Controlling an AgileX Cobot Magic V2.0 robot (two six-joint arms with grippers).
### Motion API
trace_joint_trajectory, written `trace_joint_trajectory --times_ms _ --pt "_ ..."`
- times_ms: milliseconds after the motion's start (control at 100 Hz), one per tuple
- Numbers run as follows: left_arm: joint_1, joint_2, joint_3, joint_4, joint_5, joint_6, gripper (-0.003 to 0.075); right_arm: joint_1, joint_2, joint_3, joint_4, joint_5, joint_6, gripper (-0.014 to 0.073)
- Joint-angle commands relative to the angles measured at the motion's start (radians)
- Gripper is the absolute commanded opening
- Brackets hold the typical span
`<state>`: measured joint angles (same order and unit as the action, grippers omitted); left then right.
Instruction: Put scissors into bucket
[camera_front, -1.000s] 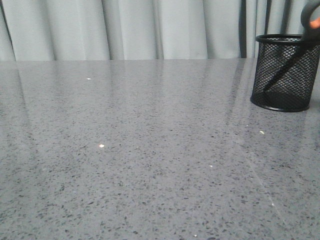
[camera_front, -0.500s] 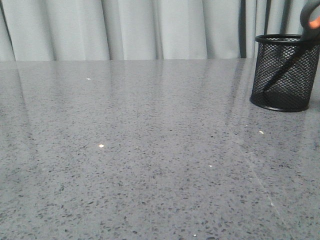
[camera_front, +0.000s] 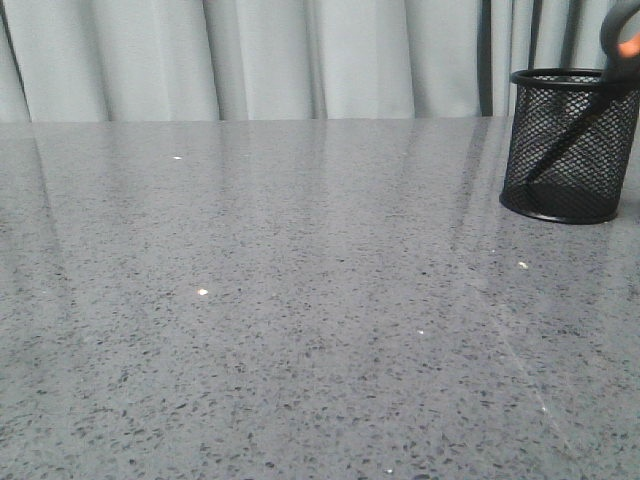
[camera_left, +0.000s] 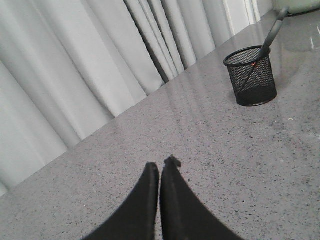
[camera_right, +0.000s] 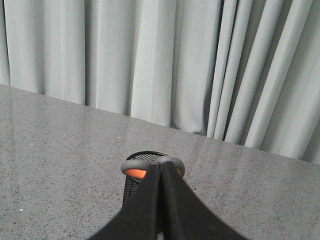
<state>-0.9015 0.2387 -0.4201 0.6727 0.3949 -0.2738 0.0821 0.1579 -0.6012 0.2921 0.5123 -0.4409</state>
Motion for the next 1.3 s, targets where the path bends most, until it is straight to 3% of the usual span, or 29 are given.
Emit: trace_joint_trajectory --times_ms 0,260,340,380,540,770,940,1010,1230,1290 --pt "-0.008 0.01 -0.025 0.007 -0.068 -0.012 -0.002 -0.003 0.015 -0.022 0.012 -0.079 -0.009 -0.0046" --pt "-0.008 0.01 -0.023 0.012 -0.068 -0.012 -0.002 -0.003 0.015 -0.022 0.012 -0.079 -0.009 -0.0046" --pt "-0.008 0.01 -0.021 0.176 -0.067 -0.008 -0.002 -0.003 0.015 -0.022 0.012 -0.079 -0.009 -0.0046" --pt "-0.008 0.01 -0.021 0.184 -0.067 -0.008 -0.002 -0.003 0.015 -0.022 0.012 -0.079 -0.009 -0.0046" --pt "0.063 -0.006 -0.019 0.006 -0.065 0.113 -0.002 -0.003 0.015 -0.022 0.012 -0.079 -0.009 -0.0046" --pt "0.27 -0.083 0.03 -0.363 -0.055 0.12 -0.002 -0.003 0.015 -0.022 0.012 -0.079 -0.009 -0.0046" --pt "0.492 -0.116 0.221 -0.417 -0.36 0.123 -0.002 -0.003 0.015 -0.022 0.012 -0.079 -0.009 -0.0046" --pt "0.571 -0.135 0.294 -0.457 -0.427 0.123 -0.002 -0.003 0.015 -0.022 0.012 -0.079 -0.009 -0.0046" --pt "0.661 -0.236 0.46 -0.529 -0.443 0.123 -0.002 -0.003 0.015 -0.022 0.012 -0.079 -0.009 -0.0046" --pt "0.667 -0.263 0.459 -0.529 -0.339 0.123 -0.002 -0.003 0.015 -0.022 0.012 -0.079 -0.009 -0.0046"
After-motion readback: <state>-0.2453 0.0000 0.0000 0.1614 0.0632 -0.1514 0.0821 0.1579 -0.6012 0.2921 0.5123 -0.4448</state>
